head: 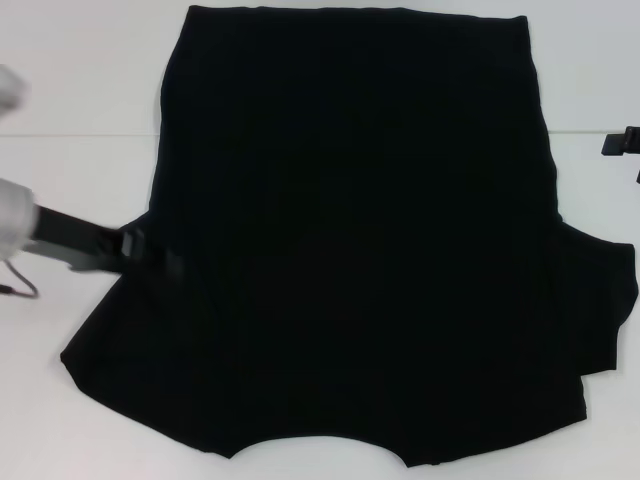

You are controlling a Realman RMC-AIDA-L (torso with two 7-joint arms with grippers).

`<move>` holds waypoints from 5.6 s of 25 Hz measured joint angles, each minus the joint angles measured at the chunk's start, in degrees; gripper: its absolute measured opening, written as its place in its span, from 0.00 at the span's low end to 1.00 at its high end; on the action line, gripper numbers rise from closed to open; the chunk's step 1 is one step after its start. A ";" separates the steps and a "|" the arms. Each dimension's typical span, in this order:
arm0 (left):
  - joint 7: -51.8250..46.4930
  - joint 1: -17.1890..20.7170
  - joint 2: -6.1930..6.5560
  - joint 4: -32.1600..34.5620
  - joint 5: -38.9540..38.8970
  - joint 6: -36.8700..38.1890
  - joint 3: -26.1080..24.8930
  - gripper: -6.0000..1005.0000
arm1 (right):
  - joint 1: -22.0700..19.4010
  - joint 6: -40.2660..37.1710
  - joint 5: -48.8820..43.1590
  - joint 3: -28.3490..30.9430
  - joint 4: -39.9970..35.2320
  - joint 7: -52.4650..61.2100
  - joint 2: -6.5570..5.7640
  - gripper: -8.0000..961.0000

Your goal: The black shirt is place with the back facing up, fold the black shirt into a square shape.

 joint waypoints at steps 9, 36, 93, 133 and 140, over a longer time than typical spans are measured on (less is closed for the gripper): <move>5.16 4.42 1.56 1.54 -6.96 5.00 -10.83 0.39 | -0.79 -1.63 -0.17 -0.53 0.14 -0.17 -0.36 0.92; 7.25 4.84 1.23 -3.04 -6.64 3.40 -10.95 0.54 | -1.31 -15.52 -18.89 -0.70 0.10 -0.17 0.13 0.53; 6.87 5.36 1.07 -4.17 -7.17 2.50 -11.55 0.53 | -0.05 -5.06 -8.85 4.16 1.26 -8.98 1.89 0.02; 6.76 5.37 1.22 -4.31 -7.30 1.57 -12.44 0.54 | 6.34 -2.58 -15.85 -25.13 -3.72 -17.43 6.68 0.02; 6.76 5.40 1.32 -5.25 -7.30 1.59 -12.44 0.53 | 6.08 -1.26 -15.82 -22.87 -3.81 -16.24 6.43 0.02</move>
